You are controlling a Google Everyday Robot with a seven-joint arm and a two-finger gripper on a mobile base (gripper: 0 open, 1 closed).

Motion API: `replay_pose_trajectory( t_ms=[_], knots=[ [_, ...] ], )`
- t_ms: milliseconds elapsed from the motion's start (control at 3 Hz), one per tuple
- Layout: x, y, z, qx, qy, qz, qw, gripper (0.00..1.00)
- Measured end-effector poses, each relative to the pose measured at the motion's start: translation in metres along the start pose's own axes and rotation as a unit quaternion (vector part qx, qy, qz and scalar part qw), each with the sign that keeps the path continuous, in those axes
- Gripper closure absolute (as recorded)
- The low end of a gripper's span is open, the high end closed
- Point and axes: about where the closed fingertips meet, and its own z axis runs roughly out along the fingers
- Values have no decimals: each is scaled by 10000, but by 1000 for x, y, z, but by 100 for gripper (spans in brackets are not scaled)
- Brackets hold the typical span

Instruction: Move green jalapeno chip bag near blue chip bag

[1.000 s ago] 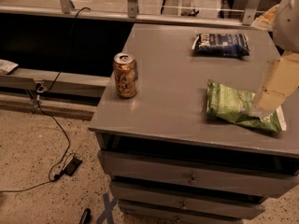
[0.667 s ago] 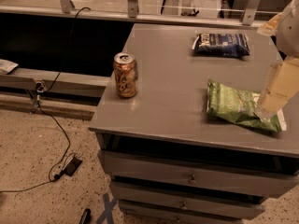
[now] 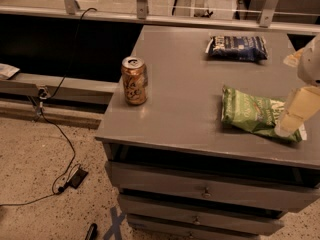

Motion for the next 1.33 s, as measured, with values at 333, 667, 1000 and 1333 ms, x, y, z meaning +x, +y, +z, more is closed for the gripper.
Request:
replay_pose_trajectory(
  t_ms=[333,667,1000,1333],
  knots=[
    [10,-3,35,-140,-62,131,9998,0],
    [20,2,73,-337,-59,194,9992,26],
    [22,5,88,-440,-33,197,9988,49],
    [22,5,86,-465,-50,185,9987,73]
  ],
)
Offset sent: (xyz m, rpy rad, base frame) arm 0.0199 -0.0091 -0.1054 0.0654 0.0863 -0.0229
